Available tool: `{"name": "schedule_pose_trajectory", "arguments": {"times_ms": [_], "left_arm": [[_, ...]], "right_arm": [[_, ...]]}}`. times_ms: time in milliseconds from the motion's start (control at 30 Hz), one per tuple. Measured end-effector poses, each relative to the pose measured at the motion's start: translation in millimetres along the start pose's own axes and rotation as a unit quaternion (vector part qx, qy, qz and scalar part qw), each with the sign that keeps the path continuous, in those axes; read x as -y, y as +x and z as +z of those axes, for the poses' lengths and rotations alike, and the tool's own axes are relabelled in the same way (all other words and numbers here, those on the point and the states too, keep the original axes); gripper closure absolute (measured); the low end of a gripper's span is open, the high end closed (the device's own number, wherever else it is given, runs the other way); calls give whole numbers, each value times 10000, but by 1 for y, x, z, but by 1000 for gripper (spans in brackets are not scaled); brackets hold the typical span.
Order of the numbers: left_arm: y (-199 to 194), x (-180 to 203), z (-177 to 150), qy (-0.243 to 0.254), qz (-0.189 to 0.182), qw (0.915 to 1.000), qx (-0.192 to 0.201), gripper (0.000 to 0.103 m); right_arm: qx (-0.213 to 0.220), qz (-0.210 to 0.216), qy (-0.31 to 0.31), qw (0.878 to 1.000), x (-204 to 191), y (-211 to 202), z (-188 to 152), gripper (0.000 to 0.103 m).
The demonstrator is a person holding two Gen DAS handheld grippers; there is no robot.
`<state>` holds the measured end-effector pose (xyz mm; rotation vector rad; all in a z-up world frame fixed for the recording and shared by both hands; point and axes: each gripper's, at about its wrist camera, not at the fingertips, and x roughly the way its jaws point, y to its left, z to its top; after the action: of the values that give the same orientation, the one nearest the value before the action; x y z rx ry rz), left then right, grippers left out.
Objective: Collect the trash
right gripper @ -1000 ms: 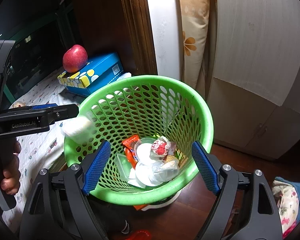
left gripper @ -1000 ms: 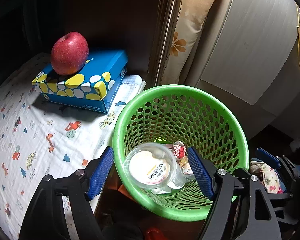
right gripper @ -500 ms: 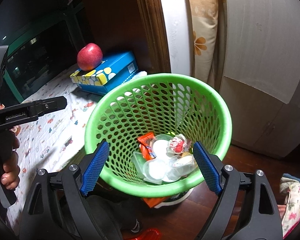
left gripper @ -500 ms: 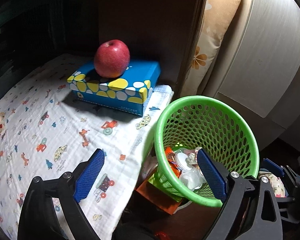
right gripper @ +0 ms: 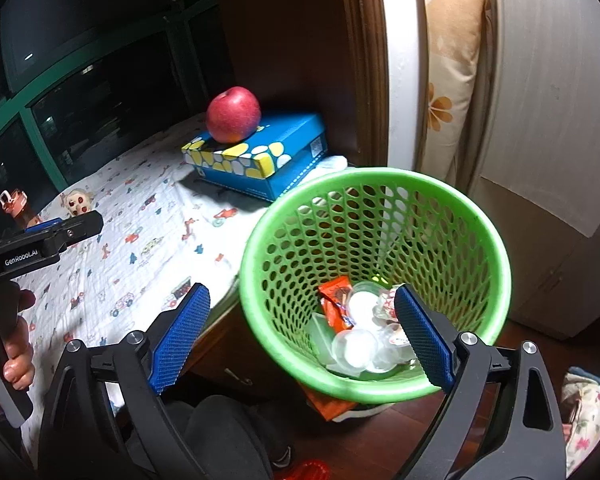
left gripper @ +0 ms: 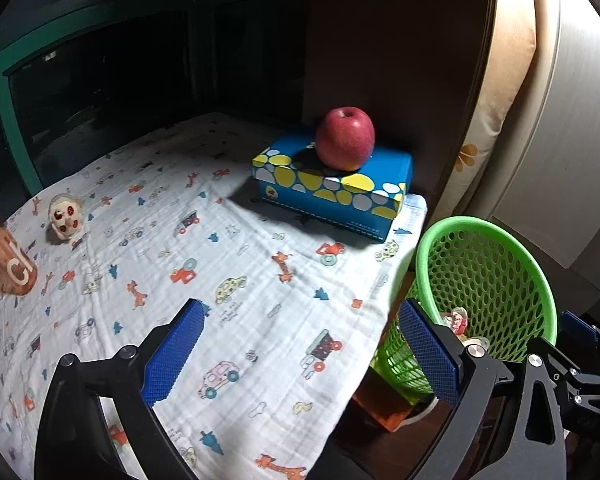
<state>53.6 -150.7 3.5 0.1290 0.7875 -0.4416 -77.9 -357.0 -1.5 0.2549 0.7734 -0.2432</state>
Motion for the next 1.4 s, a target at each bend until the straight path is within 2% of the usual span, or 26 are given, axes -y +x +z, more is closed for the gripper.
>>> {"name": "schedule_pose_trajectory", "arguments": {"times_ms": [333, 500, 933, 1400], "left_arm": [[-29, -39, -21, -158, 426, 9988, 166, 8], [-40, -50, -29, -245, 475, 9983, 245, 7], [-46, -51, -38, -253, 468, 9984, 203, 7], [-53, -49, -41, -165, 749, 9966, 290, 7]], "right_arm": [[3, 40, -233, 9997, -31, -1, 4, 8], [0, 85, -290, 9995, -41, -2, 4, 7], [76, 116, -420, 9990, -55, -8, 4, 6], [69, 146, -475, 9987, -62, -8, 5, 5]]}}
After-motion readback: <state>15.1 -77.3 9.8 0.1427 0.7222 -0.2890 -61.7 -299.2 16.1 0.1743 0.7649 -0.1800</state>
